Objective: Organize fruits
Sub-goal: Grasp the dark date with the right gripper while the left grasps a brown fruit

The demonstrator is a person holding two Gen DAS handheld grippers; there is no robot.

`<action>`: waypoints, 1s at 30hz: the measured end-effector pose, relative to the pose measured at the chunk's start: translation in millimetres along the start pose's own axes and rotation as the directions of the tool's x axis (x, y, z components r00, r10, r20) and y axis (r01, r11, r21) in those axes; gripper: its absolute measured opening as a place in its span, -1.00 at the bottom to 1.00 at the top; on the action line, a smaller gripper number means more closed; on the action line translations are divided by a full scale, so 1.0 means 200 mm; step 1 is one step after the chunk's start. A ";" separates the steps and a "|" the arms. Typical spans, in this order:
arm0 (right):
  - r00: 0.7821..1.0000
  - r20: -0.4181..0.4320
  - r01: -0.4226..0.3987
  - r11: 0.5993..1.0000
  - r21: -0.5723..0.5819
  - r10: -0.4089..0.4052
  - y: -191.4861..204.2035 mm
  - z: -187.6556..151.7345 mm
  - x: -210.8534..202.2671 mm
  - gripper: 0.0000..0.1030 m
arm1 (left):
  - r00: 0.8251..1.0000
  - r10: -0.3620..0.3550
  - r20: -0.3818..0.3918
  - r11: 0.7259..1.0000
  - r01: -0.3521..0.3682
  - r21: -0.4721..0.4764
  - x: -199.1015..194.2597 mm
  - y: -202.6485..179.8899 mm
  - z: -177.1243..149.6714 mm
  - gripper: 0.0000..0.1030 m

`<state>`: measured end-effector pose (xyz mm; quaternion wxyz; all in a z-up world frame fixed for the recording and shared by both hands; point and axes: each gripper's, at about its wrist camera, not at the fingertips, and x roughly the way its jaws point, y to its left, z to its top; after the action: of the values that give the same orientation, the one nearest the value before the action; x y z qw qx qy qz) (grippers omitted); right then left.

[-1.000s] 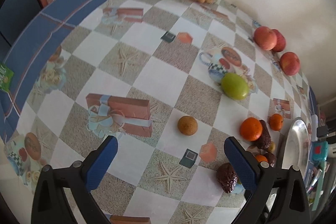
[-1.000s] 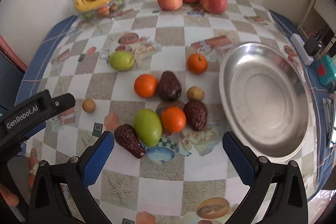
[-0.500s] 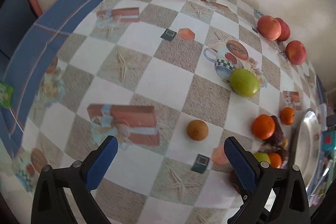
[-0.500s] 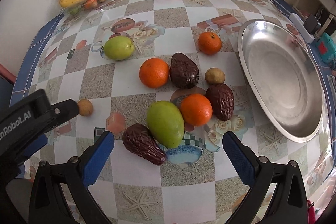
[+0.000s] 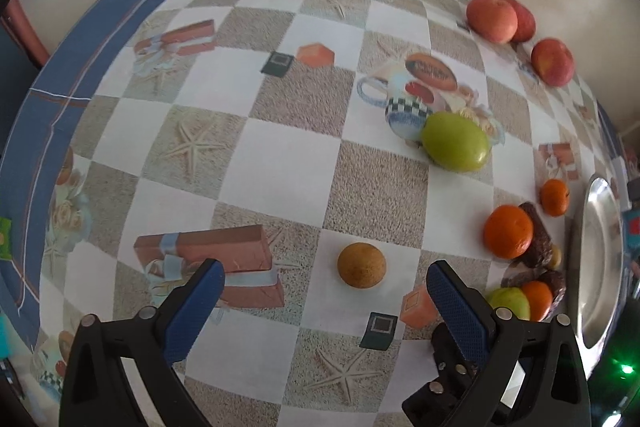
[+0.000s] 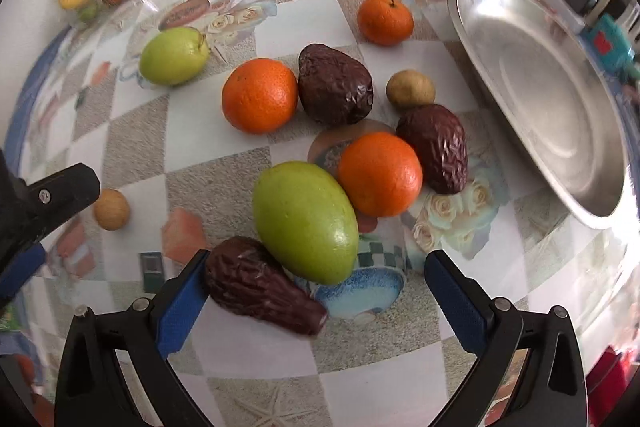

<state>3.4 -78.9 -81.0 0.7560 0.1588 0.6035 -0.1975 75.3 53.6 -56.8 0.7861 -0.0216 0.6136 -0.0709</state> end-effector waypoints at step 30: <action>0.996 -0.028 -0.076 0.991 0.110 0.079 -0.02 -0.01 -0.07 0.28 | 0.980 -0.192 -0.054 0.981 0.191 -0.026 0.02 0.04 -0.01 -0.44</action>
<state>-2.8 -80.9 -67.3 0.7434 0.2265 0.5974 -0.1980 75.7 60.8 -62.7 0.7579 -0.0868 0.6312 -0.1403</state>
